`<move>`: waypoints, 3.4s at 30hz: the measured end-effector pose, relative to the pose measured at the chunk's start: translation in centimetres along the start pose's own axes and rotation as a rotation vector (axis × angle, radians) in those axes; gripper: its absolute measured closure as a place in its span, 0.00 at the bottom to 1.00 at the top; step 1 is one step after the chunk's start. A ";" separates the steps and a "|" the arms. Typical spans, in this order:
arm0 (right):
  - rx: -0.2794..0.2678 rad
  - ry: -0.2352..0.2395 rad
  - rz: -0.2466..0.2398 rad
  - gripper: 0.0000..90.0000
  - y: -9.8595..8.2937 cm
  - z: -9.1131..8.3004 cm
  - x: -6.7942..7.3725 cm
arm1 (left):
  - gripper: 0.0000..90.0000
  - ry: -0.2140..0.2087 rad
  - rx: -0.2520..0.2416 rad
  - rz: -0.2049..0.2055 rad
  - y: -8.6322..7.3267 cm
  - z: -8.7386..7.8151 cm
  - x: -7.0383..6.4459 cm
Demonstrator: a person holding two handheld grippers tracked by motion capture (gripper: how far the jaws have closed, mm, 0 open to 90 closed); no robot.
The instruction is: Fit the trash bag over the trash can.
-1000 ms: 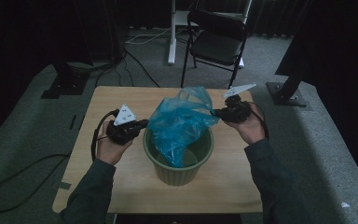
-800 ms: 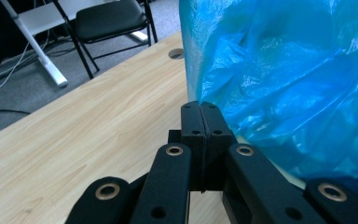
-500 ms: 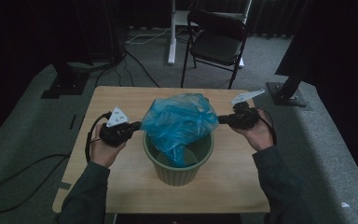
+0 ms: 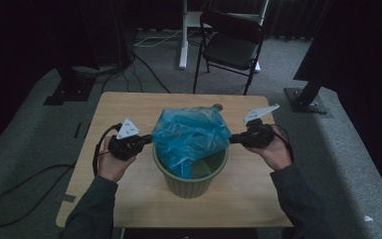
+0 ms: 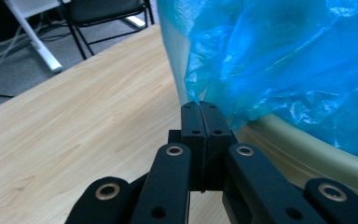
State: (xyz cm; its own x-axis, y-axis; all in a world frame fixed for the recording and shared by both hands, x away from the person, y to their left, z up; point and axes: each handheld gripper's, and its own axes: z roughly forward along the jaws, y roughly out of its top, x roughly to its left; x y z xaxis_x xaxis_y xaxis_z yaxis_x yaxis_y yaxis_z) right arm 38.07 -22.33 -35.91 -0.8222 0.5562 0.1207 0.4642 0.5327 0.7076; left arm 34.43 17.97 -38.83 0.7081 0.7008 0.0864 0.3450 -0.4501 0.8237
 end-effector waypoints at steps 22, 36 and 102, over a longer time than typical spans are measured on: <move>0.075 0.083 0.029 1.00 -2.6 2.0 0.1 | 0.99 -0.058 0.012 -0.056 -1.9 0.7 -0.1; -0.048 -0.002 0.030 0.81 -1.7 -1.3 -0.7 | 0.81 -0.001 -0.056 -0.109 -1.5 -1.7 1.5; -0.179 0.044 -0.104 0.59 4.0 0.2 1.2 | 1.00 0.045 -0.077 -0.121 3.6 1.7 2.8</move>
State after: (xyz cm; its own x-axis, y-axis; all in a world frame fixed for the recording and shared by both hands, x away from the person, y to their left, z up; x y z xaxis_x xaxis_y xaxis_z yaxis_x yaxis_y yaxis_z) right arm 38.95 -19.40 -33.09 -0.8782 0.4734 0.0683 0.3135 0.4619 0.8297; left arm 38.73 17.35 -36.59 0.6351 0.7724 0.0079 0.3766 -0.3185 0.8699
